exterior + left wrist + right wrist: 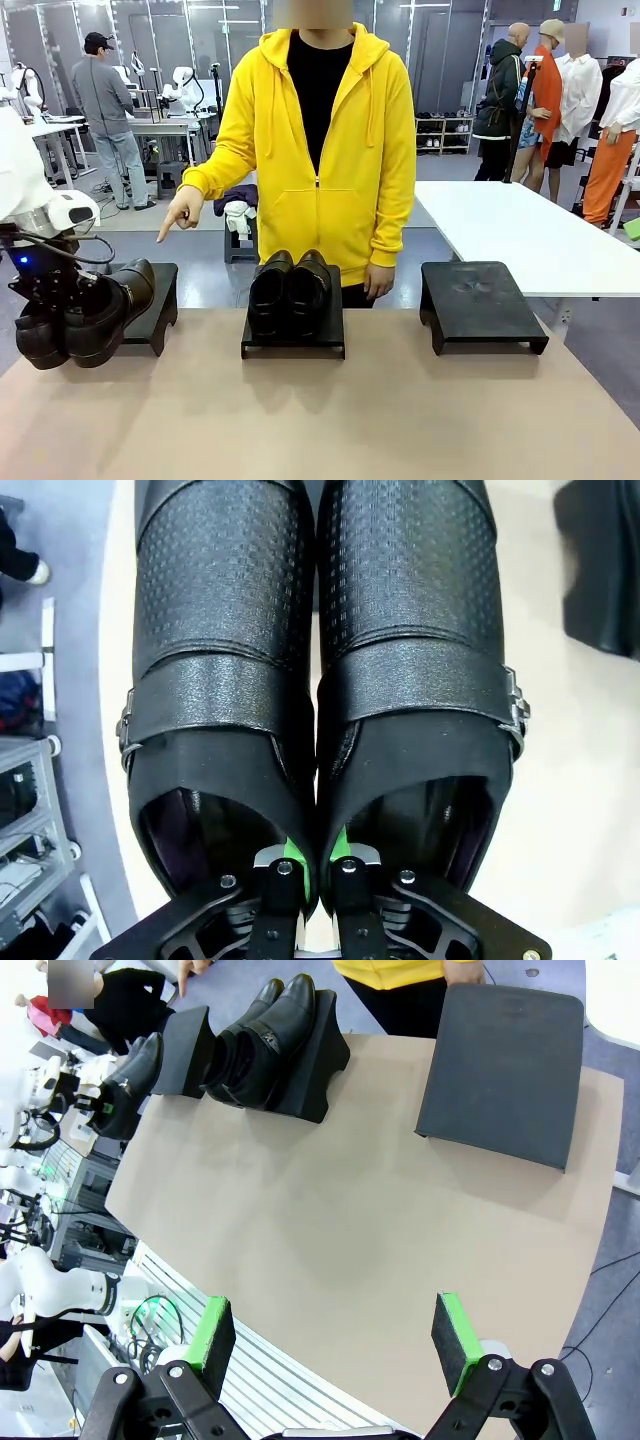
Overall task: Place the shoes on the stand as instructed by the person.
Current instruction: Pick up another pair of Shoes and place it on the Shoes Stand indicated by the person.
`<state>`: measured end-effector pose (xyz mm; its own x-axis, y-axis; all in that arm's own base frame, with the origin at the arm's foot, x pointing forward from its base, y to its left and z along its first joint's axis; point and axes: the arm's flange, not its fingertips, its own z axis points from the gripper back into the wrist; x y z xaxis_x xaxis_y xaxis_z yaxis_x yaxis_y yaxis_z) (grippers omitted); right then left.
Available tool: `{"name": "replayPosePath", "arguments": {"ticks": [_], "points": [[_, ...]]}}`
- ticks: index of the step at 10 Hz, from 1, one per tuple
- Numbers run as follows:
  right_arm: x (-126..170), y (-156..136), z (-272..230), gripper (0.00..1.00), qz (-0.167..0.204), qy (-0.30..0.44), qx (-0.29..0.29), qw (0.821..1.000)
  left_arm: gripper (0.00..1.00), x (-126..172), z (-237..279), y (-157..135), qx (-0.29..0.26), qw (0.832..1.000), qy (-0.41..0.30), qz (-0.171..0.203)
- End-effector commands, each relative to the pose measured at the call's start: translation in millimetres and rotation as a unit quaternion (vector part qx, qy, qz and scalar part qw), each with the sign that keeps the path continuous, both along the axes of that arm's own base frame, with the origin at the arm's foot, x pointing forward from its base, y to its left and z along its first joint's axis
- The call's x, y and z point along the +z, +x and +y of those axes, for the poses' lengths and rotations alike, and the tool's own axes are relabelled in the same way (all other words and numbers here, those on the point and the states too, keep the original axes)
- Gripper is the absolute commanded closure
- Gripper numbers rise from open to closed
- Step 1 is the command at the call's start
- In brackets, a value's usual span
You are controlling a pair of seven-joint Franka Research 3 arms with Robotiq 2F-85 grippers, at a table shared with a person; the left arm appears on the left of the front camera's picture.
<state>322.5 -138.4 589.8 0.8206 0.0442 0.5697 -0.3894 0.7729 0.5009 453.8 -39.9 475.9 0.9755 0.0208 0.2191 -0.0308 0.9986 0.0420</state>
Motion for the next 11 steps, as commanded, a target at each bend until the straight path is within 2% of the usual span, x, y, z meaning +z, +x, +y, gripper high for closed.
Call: {"name": "replayPosePath", "arguments": {"ticks": [1,4,6,8,11], "points": [[-0.2,0.3,-0.6,0.0,-0.009,0.003,0.007,1.0,0.93,3.9,6.7,28.3,0.007,0.999,0.016,-0.045],[-0.2,0.3,-0.6,0.0,-0.009,0.003,0.007,1.0,0.93,0.0,16.8,62.4,0.01,0.996,-0.006,-0.087],[-0.2,0.3,-0.6,0.0,-0.009,0.003,0.007,1.0,0.93,-3.1,10.2,71.4,0.009,0.996,0.008,-0.088],[-0.2,0.3,-0.6,0.0,-0.009,0.003,0.007,1.0,0.93,-8.2,15.8,64.8,0.007,0.998,-0.004,-0.065],[-0.2,0.3,-0.6,0.0,-0.009,0.003,0.007,1.0,0.93,-8.2,15.8,64.8,0.007,0.998,-0.004,-0.065]]}}
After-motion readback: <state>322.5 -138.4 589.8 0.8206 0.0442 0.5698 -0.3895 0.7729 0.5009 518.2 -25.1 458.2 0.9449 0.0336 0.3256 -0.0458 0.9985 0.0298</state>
